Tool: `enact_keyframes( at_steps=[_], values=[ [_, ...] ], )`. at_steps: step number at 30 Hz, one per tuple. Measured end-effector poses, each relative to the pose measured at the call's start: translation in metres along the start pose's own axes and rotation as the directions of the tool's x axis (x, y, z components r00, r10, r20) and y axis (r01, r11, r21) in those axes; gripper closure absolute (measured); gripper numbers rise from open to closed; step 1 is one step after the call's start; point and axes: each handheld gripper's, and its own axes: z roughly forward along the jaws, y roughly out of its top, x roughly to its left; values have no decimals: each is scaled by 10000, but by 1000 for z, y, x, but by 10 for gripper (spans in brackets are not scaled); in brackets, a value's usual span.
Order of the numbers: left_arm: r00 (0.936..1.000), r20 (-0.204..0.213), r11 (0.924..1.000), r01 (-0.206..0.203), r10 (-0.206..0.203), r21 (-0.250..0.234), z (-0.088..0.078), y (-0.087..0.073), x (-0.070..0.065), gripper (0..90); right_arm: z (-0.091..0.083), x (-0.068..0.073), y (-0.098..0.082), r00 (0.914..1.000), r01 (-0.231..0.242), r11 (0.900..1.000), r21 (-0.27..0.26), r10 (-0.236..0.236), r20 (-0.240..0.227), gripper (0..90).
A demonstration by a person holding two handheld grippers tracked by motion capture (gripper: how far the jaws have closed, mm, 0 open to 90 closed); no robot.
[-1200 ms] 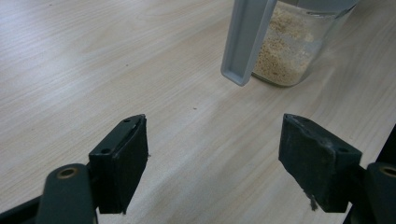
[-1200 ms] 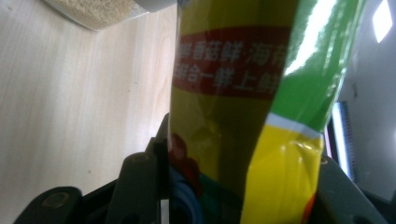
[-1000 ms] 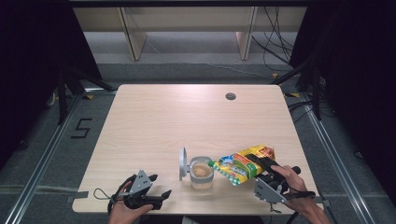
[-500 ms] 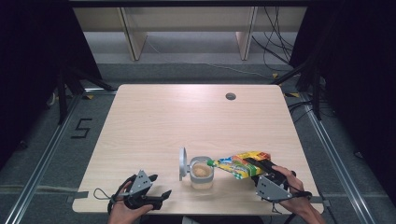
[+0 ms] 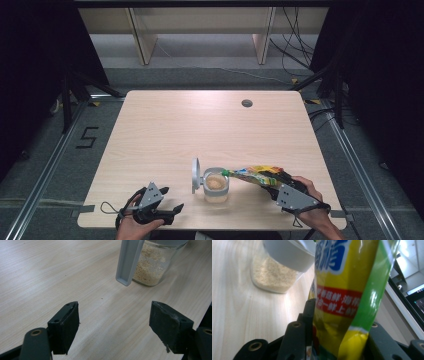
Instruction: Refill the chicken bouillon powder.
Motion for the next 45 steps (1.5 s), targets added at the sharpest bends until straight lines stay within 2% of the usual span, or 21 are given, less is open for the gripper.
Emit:
enact_keyframes(
  at_steps=[1,8,10,16,17,18,19,23,26,27,30,31,32,33,35,38,39,41,43,44,45],
  values=[
    [9999,7,9999,-134,134,-13,0,0,1,238,-1,1,0,9991,-403,9992,-70,402,-109,688],
    [9999,13,9999,-126,126,-11,0,0,1,238,3,-1,-2,9960,-839,9958,-374,827,-326,700],
    [10000,12,10000,-59,59,-36,0,0,0,238,3,-2,-2,9922,-1236,9911,-496,1226,-230,703],
    [10000,11,10000,-60,60,-41,0,0,0,238,6,-9,-4,9854,-1699,9818,-847,1696,-110,713],
    [10000,5,10000,-66,66,-38,0,0,0,238,7,-11,-6,9787,-2047,9746,-907,2053,-27,720],
    [10000,5,10000,-66,66,-38,0,0,0,238,8,-13,-7,9786,-2050,9739,-971,2059,-5,722],
    [9997,-29,9997,238,-238,-62,1,0,-2,238,8,-13,-7,9786,-2050,9739,-971,2059,-5,722],
    [9999,-50,9999,-124,124,28,0,1,1,238,13,-17,-11,9633,-2673,9573,-1102,2685,-44,732],
    [9999,-39,9999,-119,119,22,1,0,1,238,17,-20,-14,9522,-3029,9449,-1243,3054,14,735],
    [9999,-37,9999,-108,108,18,1,0,1,238,22,-24,-16,9444,-3257,9359,-1346,3289,20,737],
    [9999,-22,9999,-107,107,7,1,0,1,238,26,-27,-18,9379,-3435,9291,-1373,3470,20,739],
    [9998,-1,9998,206,-206,-60,1,0,-1,238,33,-31,-20,9317,-3589,9219,-1455,3632,27,743],
    [9998,-1,9998,206,-206,-60,1,0,-1,238,33,-31,-20,9317,-3589,9219,-1455,3632,27,743],
    [9999,-93,9997,-85,88,243,-1,0,2,238,36,-32,-20,9239,-3781,9141,-1466,3825,20,744],
    [10000,22,10000,62,-63,24,0,0,0,238,45,-37,-23,9164,-3935,9049,-1619,4002,96,747],
    [9998,22,9997,-216,215,77,-1,1,2,238,51,-39,-24,9170,-3922,9074,-1508,3986,140,751],
    [9997,12,9997,-228,228,82,-1,1,2,238,54,-41,-24,9048,-4162,8971,-1481,4248,304,756],
    [9997,18,9997,-252,252,77,-1,1,2,238,55,-43,-25,9071,-4085,8986,-1604,4191,379,757],
    [9997,20,9996,-255,255,75,-1,1,2,238,58,-47,-30,8999,-4216,8891,-1780,4344,386,758],
    [9997,21,9997,-252,252,67,-1,1,2,238,57,-48,-33,8773,-4663,8670,-1758,4788,340,758],
    [9996,-41,9995,-293,293,81,-2,1,2,238,58,-49,-35,8662,-4828,8558,-1861,4979,425,758]
  ],
)
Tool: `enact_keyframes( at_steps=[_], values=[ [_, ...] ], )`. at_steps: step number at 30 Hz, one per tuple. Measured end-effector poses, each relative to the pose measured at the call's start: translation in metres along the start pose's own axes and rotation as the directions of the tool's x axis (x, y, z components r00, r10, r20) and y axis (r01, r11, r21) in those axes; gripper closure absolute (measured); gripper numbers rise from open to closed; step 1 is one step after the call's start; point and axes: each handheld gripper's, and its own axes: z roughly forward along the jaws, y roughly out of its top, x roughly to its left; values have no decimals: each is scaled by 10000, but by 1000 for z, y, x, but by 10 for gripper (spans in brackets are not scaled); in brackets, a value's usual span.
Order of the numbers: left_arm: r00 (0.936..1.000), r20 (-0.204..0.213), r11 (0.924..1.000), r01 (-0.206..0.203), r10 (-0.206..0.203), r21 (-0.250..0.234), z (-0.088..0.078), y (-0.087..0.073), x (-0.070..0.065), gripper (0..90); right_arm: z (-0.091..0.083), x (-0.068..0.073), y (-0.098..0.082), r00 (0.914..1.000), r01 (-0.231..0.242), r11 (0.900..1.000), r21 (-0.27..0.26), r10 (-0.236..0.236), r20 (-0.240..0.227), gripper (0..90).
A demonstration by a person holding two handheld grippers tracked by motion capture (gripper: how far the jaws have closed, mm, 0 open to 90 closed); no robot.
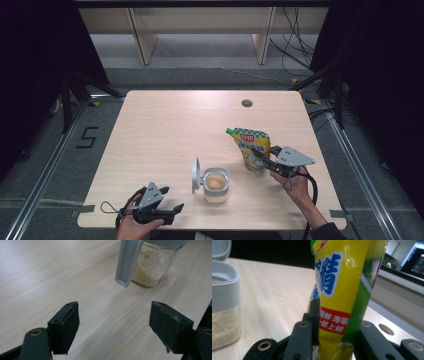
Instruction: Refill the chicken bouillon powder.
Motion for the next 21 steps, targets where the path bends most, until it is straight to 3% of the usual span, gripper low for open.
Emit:
enact_keyframes(
  at_steps=[4,5,7,10,12,14,16,21],
  values=[
    [10000,40,10000,58,-57,-34,-1,0,-1,238,-2,-5,-4,9996,-291,9995,-114,291,23,758],
    [9999,47,9998,150,-150,-122,-1,0,-1,238,-5,-6,-4,9982,-531,9986,-52,533,272,756],
    [9999,44,9998,159,-159,-139,-1,0,-1,238,-6,-6,-5,9975,-698,9976,-37,698,80,756],
    [9998,68,9997,165,-163,-193,0,0,-1,238,-10,-5,-7,9972,-712,9974,-84,714,220,755],
    [9998,62,9996,180,-179,-213,0,0,-1,238,-16,-5,-8,9951,-958,9953,145,954,273,751],
    [9999,60,9997,161,-160,-197,-1,0,-1,238,-17,-7,-9,9955,-928,9956,108,925,180,749],
    [9998,47,9997,172,-171,-177,0,0,-1,238,-19,-5,-9,9925,-1119,9932,307,1102,525,740],
    [10000,17,9999,76,-76,-100,-1,0,0,238,-21,-4,-7,9928,-1013,9938,451,981,683,734]
  ],
)
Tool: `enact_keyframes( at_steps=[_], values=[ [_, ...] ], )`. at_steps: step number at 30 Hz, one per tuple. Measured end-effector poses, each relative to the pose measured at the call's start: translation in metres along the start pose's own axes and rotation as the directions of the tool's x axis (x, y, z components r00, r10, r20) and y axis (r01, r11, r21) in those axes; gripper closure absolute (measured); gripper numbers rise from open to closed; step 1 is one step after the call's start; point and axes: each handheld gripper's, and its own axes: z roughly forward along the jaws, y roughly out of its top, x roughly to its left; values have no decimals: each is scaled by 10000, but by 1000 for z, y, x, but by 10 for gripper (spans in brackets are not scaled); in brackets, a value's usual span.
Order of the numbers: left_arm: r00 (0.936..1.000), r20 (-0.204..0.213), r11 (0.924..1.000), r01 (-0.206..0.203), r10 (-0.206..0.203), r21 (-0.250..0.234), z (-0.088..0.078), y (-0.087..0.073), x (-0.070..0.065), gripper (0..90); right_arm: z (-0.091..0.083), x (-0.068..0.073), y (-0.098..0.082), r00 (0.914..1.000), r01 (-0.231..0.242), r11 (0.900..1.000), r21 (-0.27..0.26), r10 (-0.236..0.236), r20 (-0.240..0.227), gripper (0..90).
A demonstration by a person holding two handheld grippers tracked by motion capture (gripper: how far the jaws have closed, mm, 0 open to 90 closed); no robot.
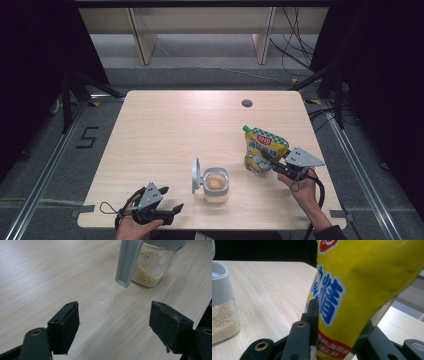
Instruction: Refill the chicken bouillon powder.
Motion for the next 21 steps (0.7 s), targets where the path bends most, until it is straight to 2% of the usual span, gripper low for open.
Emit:
enact_keyframes(
  at_steps=[2,6,7,8,9,11,12,14,15,16,17,18,19,20,21],
  values=[
    [10000,-3,10000,-1,1,2,0,0,0,238,-1,0,0,9999,-88,9999,71,89,-48,733],
    [10000,-22,10000,28,-28,25,0,0,0,238,-3,1,1,9992,-331,9994,82,329,214,721],
    [10000,-38,10000,-16,16,53,0,0,1,238,-5,0,1,9993,-345,9991,249,341,167,718],
    [10000,1,10000,-10,10,16,0,0,0,238,-5,1,1,9989,-447,9989,166,446,117,716],
    [10000,-4,10000,-5,5,6,0,0,0,238,-7,1,1,9991,-337,9992,219,331,273,703],
    [9999,-71,9999,-109,110,96,0,0,1,238,-8,0,2,9994,-263,9993,256,258,210,678],
    [9997,-11,9997,224,-224,17,0,0,-1,238,-8,0,2,9994,-263,9993,256,258,210,678],
    [9995,3,9994,330,-330,-85,1,-1,-2,238,-9,1,2,9971,-707,9973,188,701,310,634],
    [9995,-11,9995,323,-324,-53,1,-1,-2,238,-9,-2,2,9978,-507,9987,30,505,435,625],
    [9995,10,9994,329,-329,-71,1,-1,-2,238,-10,1,2,9953,-946,9953,203,942,225,621],
    [9995,7,9995,319,-319,-83,1,-1,-2,238,-9,0,2,9957,-925,9957,10,925,83,613],
    [9995,4,9994,327,-327,-92,1,-1,-2,238,-12,1,2,9949,-962,9952,183,956,316,579],
    [9997,-57,9997,232,-232,29,0,-1,-1,238,-12,2,3,9917,-1238,9922,166,1231,382,550],
    [9999,-99,9998,99,-98,171,0,-1,0,238,-13,-1,3,9941,-1015,9947,168,1008,398,517],
    [9998,-53,9998,178,-177,93,0,-1,0,238,-16,3,4,9867,-1574,9865,462,1551,490,502]
  ],
)
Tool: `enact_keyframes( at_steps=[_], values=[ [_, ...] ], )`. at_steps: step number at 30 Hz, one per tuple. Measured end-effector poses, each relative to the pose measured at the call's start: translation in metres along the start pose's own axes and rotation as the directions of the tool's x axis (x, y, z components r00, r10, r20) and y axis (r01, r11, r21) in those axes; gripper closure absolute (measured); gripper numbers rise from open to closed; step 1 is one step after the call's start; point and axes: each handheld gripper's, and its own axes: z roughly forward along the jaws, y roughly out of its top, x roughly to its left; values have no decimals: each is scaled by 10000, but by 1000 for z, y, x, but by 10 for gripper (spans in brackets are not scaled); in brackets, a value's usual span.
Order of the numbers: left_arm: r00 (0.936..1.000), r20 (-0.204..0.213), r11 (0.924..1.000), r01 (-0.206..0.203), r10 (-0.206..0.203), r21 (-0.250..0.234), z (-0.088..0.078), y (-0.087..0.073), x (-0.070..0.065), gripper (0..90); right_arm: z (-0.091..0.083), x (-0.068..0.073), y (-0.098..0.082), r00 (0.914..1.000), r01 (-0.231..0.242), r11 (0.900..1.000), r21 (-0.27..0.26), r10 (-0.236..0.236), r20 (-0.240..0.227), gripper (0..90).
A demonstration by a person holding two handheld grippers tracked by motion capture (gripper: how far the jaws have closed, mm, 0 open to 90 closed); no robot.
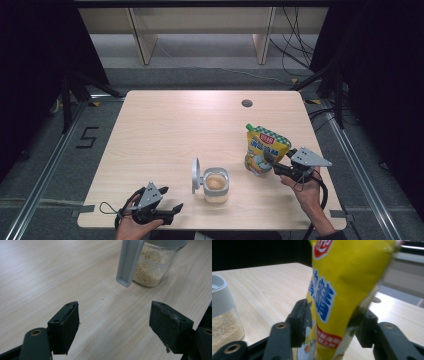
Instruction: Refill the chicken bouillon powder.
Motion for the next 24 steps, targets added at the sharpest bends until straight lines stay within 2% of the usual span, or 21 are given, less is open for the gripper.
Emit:
enact_keyframes(
  at_steps=[1,2,3,4,5,6,7,8,9,10,12,13,14,15,16,17,18,19,21,22,24],
  values=[
    [10000,-5,10000,-11,11,18,0,0,0,238,0,0,0,10000,-18,9999,-128,19,69,472],
    [10000,-3,10000,-10,10,13,0,0,0,238,-2,-1,0,9998,-152,9999,10,152,-92,437],
    [10000,10,10000,-3,3,7,0,0,0,238,-2,-2,1,9998,-167,9996,-238,165,-67,416],
    [10000,3,10000,-1,1,20,0,0,0,238,-5,-2,1,9996,-244,9996,-125,243,-112,398],
    [10000,1,10000,-3,3,25,0,0,0,238,-6,1,1,9986,-530,9985,-142,530,-40,369],
    [10000,-13,10000,-16,17,38,0,0,0,238,-8,1,1,9987,-511,9987,-29,512,76,352],
    [9999,-90,10000,-80,80,43,0,0,0,238,-10,4,2,9960,-883,9961,-43,883,93,346],
    [9997,-148,9997,-189,192,152,0,0,1,238,-12,3,1,9964,-845,9964,16,844,77,338],
    [9997,-155,9997,-200,202,155,0,0,1,238,-13,5,0,9947,-1024,9947,57,1023,134,322],
    [9997,-152,9997,-176,179,161,0,0,1,238,-16,7,-1,9927,-1190,9926,260,1184,240,313],
    [10000,-36,10000,-61,61,21,0,0,0,238,-17,6,-3,9923,-1207,9923,269,1198,324,305],
    [9999,27,9999,125,-125,-34,1,0,1,238,-18,7,-4,9883,-1476,9886,280,1464,428,302],
    [9999,36,9999,132,-132,-63,1,-1,2,238,-21,8,-4,9870,-1573,9857,605,1549,436,302],
    [9994,122,9994,320,-318,-126,1,-1,1,238,-21,8,-5,9886,-1481,9859,783,1454,403,302],
    [9996,35,9995,263,-262,-146,1,-1,1,238,-22,6,-6,9919,-1226,9884,899,1190,451,299],
    [9996,58,9994,263,-261,-208,2,-1,1,238,-23,6,-7,9899,-1350,9861,973,1298,575,294],
    [9997,48,9996,222,-221,-185,2,-1,1,238,-24,8,-7,9879,-1515,9842,914,1475,488,294],
    [9997,56,9995,253,-252,-171,1,-1,2,238,-27,10,-7,9835,-1776,9784,1060,1728,527,294],
    [9999,49,9998,160,-159,-88,0,0,3,238,-30,12,-7,9860,-1620,9791,1232,1555,603,285],
    [9999,48,9998,154,-153,-102,0,0,3,238,-31,15,-8,9844,-1725,9761,1321,1661,583,283],
    [9997,7,9997,238,-238,-48,1,0,3,238,-34,16,-9,9903,-1321,9768,1687,1228,647,281]
  ],
)
